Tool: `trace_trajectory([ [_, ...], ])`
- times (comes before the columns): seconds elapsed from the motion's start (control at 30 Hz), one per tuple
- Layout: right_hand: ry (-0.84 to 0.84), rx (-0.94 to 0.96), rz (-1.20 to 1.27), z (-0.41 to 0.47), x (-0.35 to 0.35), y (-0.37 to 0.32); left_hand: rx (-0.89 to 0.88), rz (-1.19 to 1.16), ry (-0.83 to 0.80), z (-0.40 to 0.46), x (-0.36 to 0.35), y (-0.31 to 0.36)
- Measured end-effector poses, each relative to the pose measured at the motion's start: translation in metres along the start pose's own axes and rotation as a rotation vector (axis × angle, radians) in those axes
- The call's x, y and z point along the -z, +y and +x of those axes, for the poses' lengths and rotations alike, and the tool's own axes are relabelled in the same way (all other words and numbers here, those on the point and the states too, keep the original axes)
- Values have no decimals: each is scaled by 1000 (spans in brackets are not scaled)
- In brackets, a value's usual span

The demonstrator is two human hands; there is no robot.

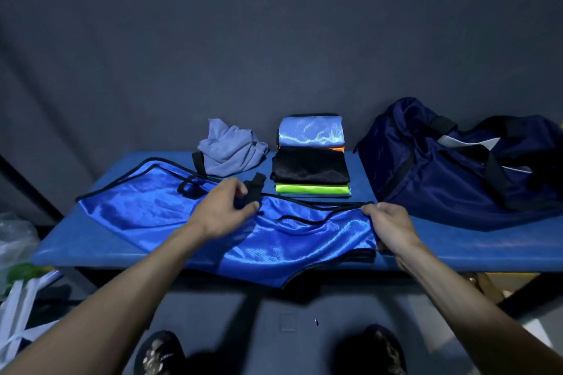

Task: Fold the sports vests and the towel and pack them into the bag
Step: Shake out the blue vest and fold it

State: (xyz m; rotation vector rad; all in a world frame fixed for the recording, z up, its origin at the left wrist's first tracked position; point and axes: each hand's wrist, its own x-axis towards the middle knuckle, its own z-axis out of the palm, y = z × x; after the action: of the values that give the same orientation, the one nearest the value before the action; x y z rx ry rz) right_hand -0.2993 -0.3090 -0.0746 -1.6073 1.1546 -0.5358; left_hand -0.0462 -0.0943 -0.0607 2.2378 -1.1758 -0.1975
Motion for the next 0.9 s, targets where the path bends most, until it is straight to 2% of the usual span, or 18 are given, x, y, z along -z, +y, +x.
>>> trace_trajectory([
  [0.07, -5, 9, 2, 2, -1, -1, 131, -107, -16, 10, -1, 8],
  [0.2, -11, 21, 15, 5, -1, -2, 101, -88, -72, 25, -4, 1],
  [0.37, -26, 12, 18, 10, 1, 1, 196, -152, 153, 54, -3, -2],
  [0.43, -30, 1, -1, 12, 1, 4, 234, -130, 187, 68, -7, -1],
  [0.57, -13, -2, -30, 15, 1, 5, 268, -89, 152, 82, -20, -11],
  [0.63, -8, -11, -46, 17, 1, 5, 253, -177, 123, 83, -18, -12],
  [0.77, -2, -29, -72, 18, 1, 3, 248, -389, -80, 81, -7, -14],
  [0.8, -2, -34, -71, 17, 1, 3, 223, -413, -57, 82, -6, -15],
  [0.9, 0, -50, -81, 17, 1, 2, 160, -317, 179, 87, -11, -20],
])
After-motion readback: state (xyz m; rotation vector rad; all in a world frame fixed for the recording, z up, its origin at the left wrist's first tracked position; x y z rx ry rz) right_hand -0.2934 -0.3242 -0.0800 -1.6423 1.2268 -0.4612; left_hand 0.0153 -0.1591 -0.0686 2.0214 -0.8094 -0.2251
